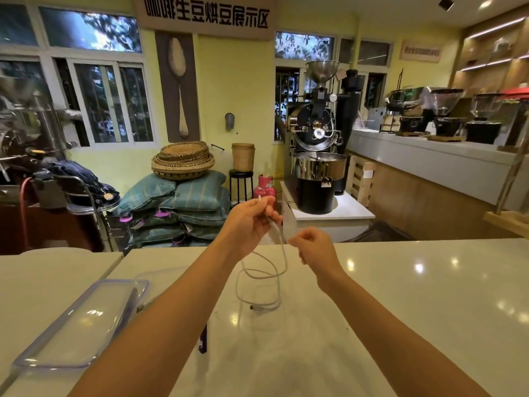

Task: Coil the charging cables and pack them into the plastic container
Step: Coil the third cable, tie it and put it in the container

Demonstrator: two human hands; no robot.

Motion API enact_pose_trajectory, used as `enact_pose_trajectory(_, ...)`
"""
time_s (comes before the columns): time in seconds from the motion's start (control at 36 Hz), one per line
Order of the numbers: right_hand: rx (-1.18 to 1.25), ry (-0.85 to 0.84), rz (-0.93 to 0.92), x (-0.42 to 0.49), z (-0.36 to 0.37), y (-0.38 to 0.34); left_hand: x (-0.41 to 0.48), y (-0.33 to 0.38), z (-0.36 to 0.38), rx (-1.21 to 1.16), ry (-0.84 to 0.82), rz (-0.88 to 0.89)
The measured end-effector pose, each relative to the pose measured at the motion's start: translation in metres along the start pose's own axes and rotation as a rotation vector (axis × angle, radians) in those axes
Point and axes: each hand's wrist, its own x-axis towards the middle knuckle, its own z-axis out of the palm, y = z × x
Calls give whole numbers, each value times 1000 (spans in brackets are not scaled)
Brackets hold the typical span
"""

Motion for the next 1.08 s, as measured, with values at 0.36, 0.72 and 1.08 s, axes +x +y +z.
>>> enact_pose_trajectory(0.36,24,-128,-209,3,31,-1,-2,15,40,-35,-227,-95)
enact_pose_trajectory(0.72,330,-429,300,-2,11,-5,14,35,19,694,-150,-1)
enact_pose_trajectory(1.08,687,-547,540,-4,-12,-31,21,34,5,1031,-98,155)
